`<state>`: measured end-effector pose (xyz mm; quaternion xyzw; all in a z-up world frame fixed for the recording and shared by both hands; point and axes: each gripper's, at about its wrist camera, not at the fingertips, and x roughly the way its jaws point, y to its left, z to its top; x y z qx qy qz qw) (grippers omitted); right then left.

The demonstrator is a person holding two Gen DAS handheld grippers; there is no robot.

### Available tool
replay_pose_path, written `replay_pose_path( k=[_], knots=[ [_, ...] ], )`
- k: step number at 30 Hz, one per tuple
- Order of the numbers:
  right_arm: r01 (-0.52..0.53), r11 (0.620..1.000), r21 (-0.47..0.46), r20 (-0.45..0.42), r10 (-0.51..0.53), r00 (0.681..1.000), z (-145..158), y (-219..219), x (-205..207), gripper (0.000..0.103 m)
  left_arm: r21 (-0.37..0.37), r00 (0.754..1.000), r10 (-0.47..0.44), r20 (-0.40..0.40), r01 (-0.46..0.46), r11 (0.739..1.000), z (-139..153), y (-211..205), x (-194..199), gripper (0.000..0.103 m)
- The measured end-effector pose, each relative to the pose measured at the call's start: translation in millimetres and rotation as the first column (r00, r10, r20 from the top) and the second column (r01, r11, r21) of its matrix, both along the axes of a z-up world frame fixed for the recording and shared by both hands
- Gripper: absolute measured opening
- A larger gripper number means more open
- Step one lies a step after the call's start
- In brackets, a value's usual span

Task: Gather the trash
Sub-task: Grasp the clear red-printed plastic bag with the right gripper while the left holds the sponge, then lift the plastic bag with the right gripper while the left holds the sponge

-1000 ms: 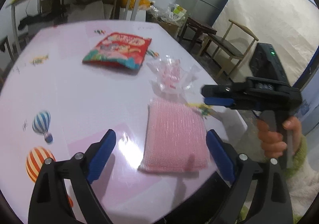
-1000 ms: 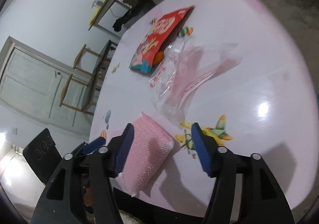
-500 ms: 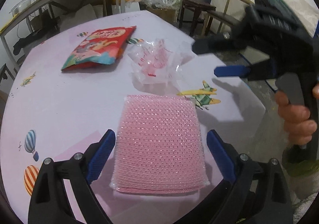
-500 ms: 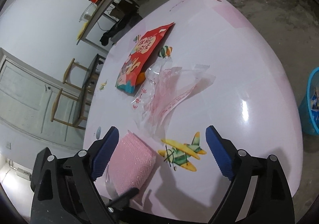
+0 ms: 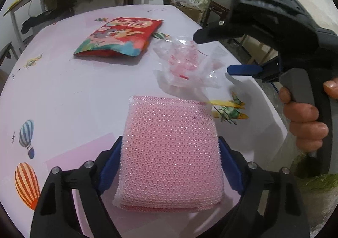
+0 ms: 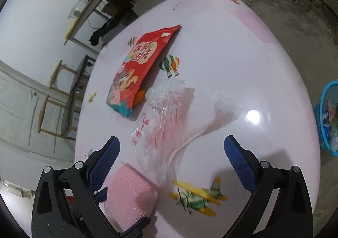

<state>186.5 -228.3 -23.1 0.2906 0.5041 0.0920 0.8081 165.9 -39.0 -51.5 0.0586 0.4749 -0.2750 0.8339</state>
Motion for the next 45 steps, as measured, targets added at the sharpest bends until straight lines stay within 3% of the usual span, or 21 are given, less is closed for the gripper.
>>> replay_pose_path(
  k=[9, 16, 19, 26, 34, 36, 45],
  knots=[
    [0.075, 0.988, -0.133, -0.019, -0.078, 0.997, -1.7, 16.0, 27.7, 0.095, -0.040, 0.995, 0.102, -0.017, -0.103, 0.994, 1.6, 22.0, 8.6, 0.082],
    [-0.057, 0.918, -0.391, 0.006, 0.065, 0.998, -6.8, 52.2, 35.3, 0.095, -0.050, 0.991, 0.134, -0.019, -0.135, 0.990, 2.4, 33.7, 7.2, 0.082],
    [-0.100, 0.891, -0.442, 0.018, 0.121, 0.993, -9.2, 56.2, 28.8, 0.094, -0.051, 0.990, 0.137, -0.019, -0.137, 0.989, 2.8, 35.7, 4.6, 0.082],
    [-0.135, 0.836, -0.532, 0.028, 0.177, 0.984, -8.8, 48.3, 0.5, 0.074, -0.045, 0.990, 0.138, -0.017, -0.138, 0.989, 2.0, 34.6, 5.3, 0.082],
    [-0.134, 0.836, -0.532, 0.044, 0.185, 0.982, -5.3, 37.2, -24.8, 0.049, -0.007, 0.991, 0.131, 0.006, -0.131, 0.991, 0.7, 29.3, 3.0, 0.082],
    [-0.129, 0.851, -0.509, 0.048, 0.177, 0.983, -3.9, 32.3, -30.5, 0.040, 0.007, 0.992, 0.128, 0.016, -0.128, 0.992, 0.0, 27.3, 1.8, 0.082],
    [-0.073, 0.921, -0.383, 0.081, 0.112, 0.990, -0.2, 13.1, -54.4, 0.027, 0.034, 0.991, 0.126, 0.045, -0.128, 0.991, -0.8, 22.8, -1.2, 0.080]
  ],
)
